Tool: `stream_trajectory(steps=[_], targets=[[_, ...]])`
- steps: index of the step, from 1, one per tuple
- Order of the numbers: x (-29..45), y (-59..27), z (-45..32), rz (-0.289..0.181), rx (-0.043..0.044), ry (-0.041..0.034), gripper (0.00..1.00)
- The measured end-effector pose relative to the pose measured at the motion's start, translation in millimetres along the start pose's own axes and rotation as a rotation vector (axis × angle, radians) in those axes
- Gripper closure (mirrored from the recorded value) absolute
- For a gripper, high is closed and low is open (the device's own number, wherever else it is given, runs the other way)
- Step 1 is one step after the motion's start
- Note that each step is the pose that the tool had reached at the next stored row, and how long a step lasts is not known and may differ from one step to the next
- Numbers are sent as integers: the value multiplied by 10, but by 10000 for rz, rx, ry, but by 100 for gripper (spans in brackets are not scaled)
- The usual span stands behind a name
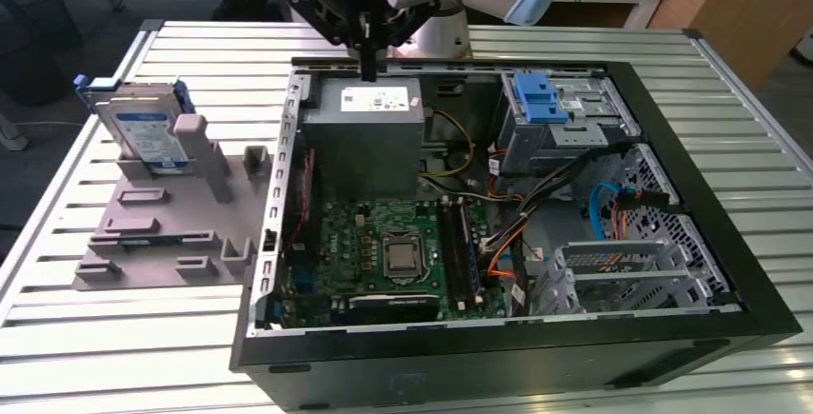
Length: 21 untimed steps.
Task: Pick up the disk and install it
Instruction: 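Reach for the disk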
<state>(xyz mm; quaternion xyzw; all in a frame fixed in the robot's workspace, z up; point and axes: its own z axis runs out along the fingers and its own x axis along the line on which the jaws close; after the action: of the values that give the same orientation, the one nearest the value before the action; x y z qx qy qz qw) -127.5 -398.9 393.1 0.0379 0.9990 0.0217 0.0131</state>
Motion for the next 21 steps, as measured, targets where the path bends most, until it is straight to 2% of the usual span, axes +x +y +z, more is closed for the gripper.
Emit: stream_trajectory(steps=[9,21], targets=[[30,-3,3,0,0,1,89],[106,-8,8,0,0,4,89]])
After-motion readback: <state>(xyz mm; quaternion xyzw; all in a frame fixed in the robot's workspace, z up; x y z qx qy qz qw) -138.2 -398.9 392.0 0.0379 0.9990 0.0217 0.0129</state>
